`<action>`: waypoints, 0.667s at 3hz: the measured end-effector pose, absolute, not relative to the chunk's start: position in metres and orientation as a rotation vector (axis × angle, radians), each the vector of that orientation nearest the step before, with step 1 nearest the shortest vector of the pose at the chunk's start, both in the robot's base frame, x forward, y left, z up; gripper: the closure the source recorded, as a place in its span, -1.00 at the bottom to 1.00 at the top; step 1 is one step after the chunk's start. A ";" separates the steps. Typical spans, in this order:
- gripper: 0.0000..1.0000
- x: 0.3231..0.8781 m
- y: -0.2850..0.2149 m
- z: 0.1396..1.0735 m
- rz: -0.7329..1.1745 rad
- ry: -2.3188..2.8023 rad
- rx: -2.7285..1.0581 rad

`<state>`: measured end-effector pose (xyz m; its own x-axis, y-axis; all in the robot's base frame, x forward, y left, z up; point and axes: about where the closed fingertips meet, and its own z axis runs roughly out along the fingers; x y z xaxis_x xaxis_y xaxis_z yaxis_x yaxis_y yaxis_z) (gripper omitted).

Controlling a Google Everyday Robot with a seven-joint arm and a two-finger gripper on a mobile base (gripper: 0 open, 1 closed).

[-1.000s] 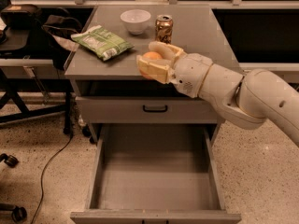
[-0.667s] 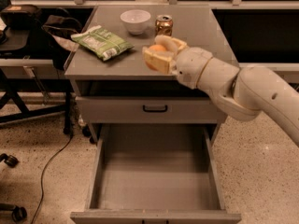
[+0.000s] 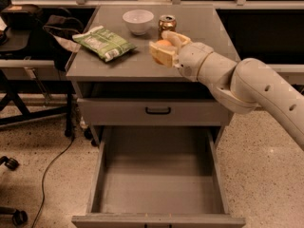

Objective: Pick orange from middle drawer and place on counter

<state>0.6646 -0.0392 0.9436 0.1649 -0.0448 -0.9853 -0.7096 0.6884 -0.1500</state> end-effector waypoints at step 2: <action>1.00 0.719 -0.049 0.937 0.428 1.386 -0.695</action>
Offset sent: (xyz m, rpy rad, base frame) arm 0.0772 -0.0206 -0.0117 -0.0909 0.0035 -0.1222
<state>0.7190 -0.0485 0.9367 0.1559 -0.1206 -0.9804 -0.6520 0.7330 -0.1939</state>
